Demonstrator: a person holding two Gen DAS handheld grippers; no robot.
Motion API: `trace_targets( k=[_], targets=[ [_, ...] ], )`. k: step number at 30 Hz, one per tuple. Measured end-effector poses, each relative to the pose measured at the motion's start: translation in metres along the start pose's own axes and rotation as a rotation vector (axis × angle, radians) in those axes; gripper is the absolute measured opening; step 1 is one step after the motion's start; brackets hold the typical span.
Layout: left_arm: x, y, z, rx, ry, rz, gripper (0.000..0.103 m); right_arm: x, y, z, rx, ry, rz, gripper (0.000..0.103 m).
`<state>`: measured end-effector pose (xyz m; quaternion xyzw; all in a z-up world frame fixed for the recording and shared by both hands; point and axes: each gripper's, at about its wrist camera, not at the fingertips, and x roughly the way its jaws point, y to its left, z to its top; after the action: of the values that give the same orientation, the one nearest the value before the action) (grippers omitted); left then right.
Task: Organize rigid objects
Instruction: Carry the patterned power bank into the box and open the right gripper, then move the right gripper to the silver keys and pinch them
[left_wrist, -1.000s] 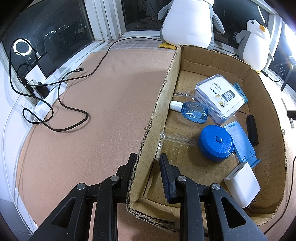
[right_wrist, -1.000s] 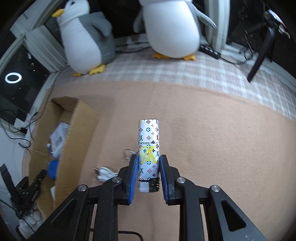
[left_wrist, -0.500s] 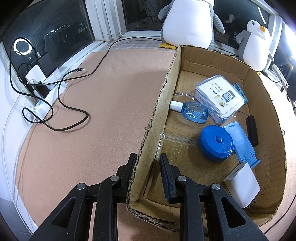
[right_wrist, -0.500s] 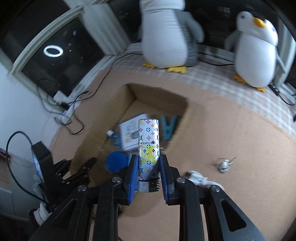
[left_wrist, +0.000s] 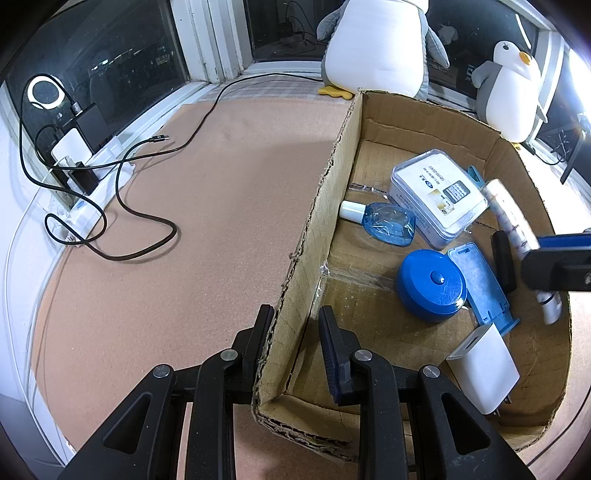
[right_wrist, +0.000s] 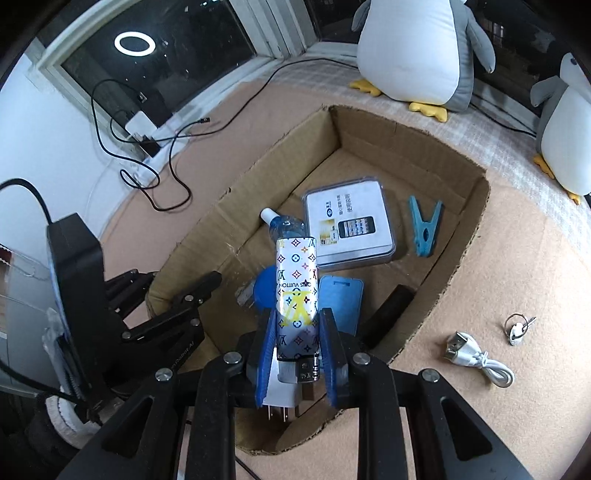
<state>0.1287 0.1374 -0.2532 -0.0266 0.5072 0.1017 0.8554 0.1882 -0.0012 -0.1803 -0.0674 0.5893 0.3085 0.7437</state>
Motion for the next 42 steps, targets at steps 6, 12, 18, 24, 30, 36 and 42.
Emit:
trace_targets(
  k=[6,12,18,24,30,36,42],
  targets=[
    [0.000,0.000,0.000,0.000,0.000,0.000,0.026,0.007,-0.002,0.000,0.011,0.005,-0.006,0.022],
    [0.000,0.000,0.000,0.000,0.000,0.000,0.026,0.007,-0.001,0.001,0.011,-0.005,-0.004,0.036],
    [0.000,0.000,0.000,0.001,0.000,0.001,0.026,0.001,-0.003,0.001,0.007,-0.029,-0.004,0.045],
    [0.000,0.000,0.000,0.001,0.000,0.001,0.026,-0.017,-0.018,-0.002,0.030,-0.067,0.022,0.045],
    [0.000,0.000,0.000,0.001,0.000,0.001,0.026,-0.047,-0.057,-0.013,0.059,-0.112,0.003,0.045],
    [0.000,0.000,0.000,0.001,0.000,0.002,0.026,-0.065,-0.117,-0.027,0.136,-0.110,-0.054,0.045],
    [0.000,0.001,0.000,0.002,0.001,0.002,0.026,-0.052,-0.156,-0.028,0.152,-0.056,-0.091,0.045]
  ],
)
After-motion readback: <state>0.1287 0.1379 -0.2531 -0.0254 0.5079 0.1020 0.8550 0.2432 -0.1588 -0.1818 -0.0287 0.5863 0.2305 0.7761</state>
